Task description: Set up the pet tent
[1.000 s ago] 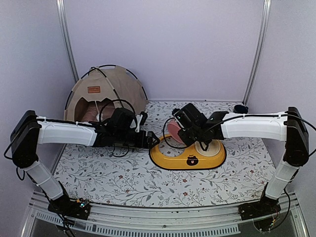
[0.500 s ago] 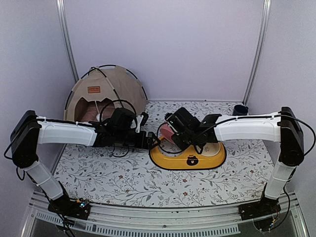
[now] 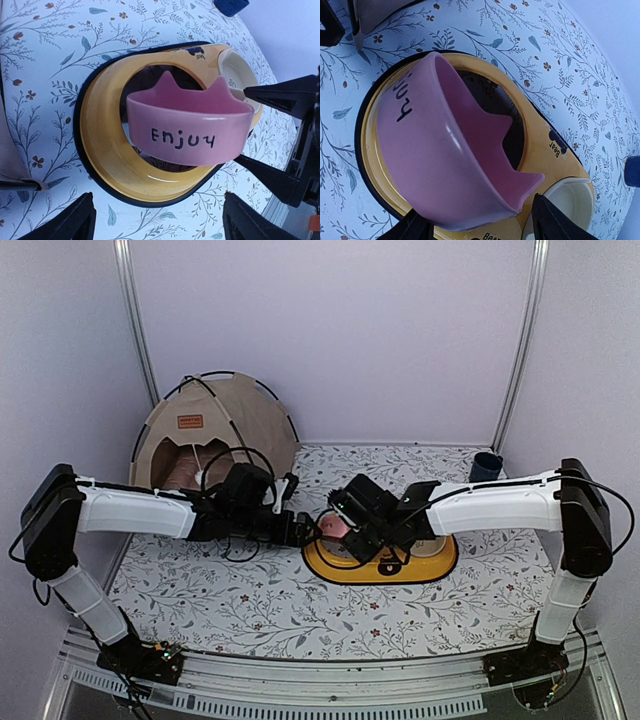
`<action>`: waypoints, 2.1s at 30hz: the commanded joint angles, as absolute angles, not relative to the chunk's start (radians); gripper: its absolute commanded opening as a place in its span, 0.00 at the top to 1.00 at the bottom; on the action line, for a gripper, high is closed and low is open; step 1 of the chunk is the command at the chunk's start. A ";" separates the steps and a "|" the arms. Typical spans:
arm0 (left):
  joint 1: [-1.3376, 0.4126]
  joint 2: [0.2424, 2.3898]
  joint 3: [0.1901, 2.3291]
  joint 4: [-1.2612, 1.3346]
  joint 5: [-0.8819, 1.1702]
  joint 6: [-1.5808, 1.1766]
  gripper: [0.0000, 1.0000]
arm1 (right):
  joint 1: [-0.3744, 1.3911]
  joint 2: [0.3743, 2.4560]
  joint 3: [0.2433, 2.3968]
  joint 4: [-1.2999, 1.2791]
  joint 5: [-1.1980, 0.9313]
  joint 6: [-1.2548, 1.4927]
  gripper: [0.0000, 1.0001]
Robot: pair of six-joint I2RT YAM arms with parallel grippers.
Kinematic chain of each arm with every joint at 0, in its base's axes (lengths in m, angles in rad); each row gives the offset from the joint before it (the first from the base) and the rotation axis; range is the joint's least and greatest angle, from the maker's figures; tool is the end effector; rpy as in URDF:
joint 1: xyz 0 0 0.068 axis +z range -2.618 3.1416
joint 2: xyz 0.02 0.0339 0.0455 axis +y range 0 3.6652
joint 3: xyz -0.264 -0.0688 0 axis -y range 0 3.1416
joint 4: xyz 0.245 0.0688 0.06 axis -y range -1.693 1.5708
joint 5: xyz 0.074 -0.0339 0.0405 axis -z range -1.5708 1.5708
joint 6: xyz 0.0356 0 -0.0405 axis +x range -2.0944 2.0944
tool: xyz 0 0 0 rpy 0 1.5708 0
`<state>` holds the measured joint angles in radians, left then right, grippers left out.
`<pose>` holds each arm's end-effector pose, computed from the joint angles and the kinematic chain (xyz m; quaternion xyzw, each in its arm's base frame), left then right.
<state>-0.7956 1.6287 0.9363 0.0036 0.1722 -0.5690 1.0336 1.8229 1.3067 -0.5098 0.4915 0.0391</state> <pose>0.2381 -0.2517 0.1975 0.1383 0.8911 -0.3285 0.2810 0.2105 0.3206 0.2103 -0.3881 0.8523 -0.0681 0.3440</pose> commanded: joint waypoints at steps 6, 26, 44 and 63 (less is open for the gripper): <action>-0.781 1.601 0.923 0.001 0.180 -0.570 0.12 | 1.054 1.762 1.273 -0.538 0.381 0.095 0.20; -0.839 1.637 1.008 -0.046 0.204 -0.524 0.28 | 0.886 1.580 1.238 -0.507 -0.023 0.307 0.27; -0.871 1.760 1.054 -0.022 0.214 -0.561 0.50 | 0.885 1.737 1.121 -0.311 -0.204 0.462 0.60; -0.865 1.691 1.026 -0.057 0.110 -0.573 0.46 | 0.940 1.750 1.085 -0.344 -0.094 0.471 0.62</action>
<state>-0.8597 1.7317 1.0348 -0.0448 0.1612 -0.5663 0.9390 1.7714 1.0916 -0.3405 -0.1387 0.4568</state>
